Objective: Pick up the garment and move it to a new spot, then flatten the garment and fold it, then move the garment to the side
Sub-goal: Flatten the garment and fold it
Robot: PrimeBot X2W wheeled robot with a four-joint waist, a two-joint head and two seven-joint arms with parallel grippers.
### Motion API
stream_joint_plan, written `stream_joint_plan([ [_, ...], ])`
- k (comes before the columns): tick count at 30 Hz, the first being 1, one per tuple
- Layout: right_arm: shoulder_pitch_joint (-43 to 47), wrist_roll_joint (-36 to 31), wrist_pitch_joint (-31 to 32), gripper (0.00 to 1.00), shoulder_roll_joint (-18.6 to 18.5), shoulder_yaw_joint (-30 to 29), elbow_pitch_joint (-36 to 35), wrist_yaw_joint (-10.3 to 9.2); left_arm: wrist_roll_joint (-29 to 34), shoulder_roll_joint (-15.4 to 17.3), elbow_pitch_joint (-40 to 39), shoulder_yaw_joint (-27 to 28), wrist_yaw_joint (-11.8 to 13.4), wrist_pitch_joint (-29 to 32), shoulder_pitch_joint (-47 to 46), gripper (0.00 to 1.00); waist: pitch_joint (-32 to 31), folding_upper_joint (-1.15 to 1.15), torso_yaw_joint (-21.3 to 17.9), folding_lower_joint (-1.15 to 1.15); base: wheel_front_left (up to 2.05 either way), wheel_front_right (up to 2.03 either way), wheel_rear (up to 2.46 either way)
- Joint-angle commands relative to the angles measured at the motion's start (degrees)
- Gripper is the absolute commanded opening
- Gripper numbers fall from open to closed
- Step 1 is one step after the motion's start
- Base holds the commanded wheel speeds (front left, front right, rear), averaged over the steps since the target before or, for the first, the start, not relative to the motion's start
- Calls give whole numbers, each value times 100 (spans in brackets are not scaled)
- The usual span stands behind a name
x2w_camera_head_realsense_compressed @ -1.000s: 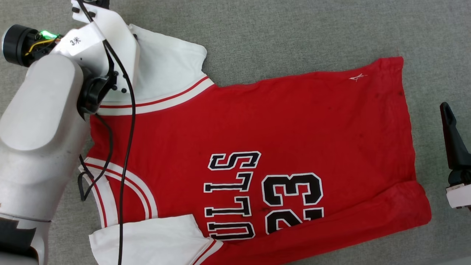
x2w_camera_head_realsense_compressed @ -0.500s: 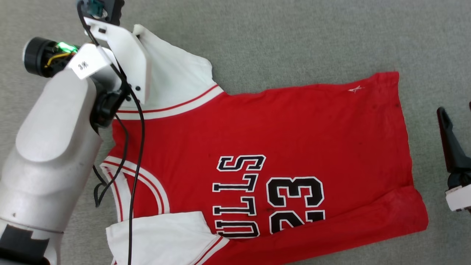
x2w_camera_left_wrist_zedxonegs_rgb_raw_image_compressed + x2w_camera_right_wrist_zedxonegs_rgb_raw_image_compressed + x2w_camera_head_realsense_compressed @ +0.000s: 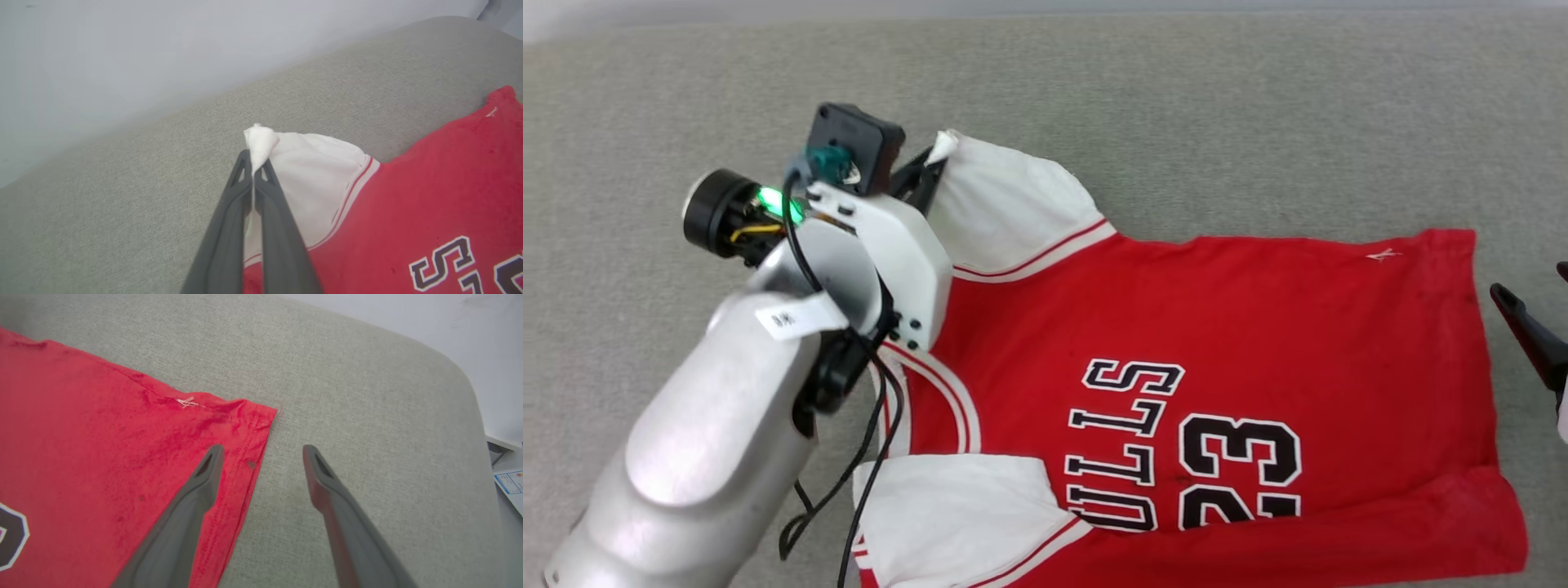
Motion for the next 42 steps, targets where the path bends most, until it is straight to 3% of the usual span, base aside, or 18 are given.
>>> stream_joint_plan([
  [1, -187, 111, 137, 100, -40, 71, 29, -7, 39, 22, -157, -14, 62, 23, 89, 0, 15, 0, 100, 1, 0, 0, 0],
  [11, -1169, 504, 1270, 100, -522, 805, 771, -7, 299, 76, -1421, -256, 433, 190, 565, 0, 330, 0, 463, 1, 0, 0, 0],
  [25, -1658, 777, 1098, 100, -706, 1935, 1684, -5, 434, -107, -1682, -570, 543, 143, 668, 0, 573, 0, 847, 1, 0, 0, 0],
  [26, -1638, 825, 1100, 91, -677, 2027, 1744, -3, 429, -112, -1664, -573, 552, 142, 683, 0, 564, 0, 860, 1, 0, 0, 0],
  [27, -1628, 852, 1082, 35, -663, 2104, 1808, 4, 422, -119, -1644, -575, 559, 130, 698, 0, 548, 0, 869, 1, 0, 0, 0],
  [28, -1624, 867, 1033, 0, -657, 2165, 1862, 3, 409, -127, -1627, -576, 560, 112, 716, 0, 528, 0, 876, 1, 0, 0, 0],
  [33, -1696, 978, 679, 0, -624, 2292, 2135, -6, 328, -97, -1535, -514, 595, -1, 823, 0, 349, 0, 856, 1, 0, 0, 0],
  [42, -1656, 1464, -383, 0, -339, 1980, 2568, -8, 85, -36, -1386, -290, 750, -366, 1276, 0, -166, 0, 762, 1, 0, 0, 0],
])
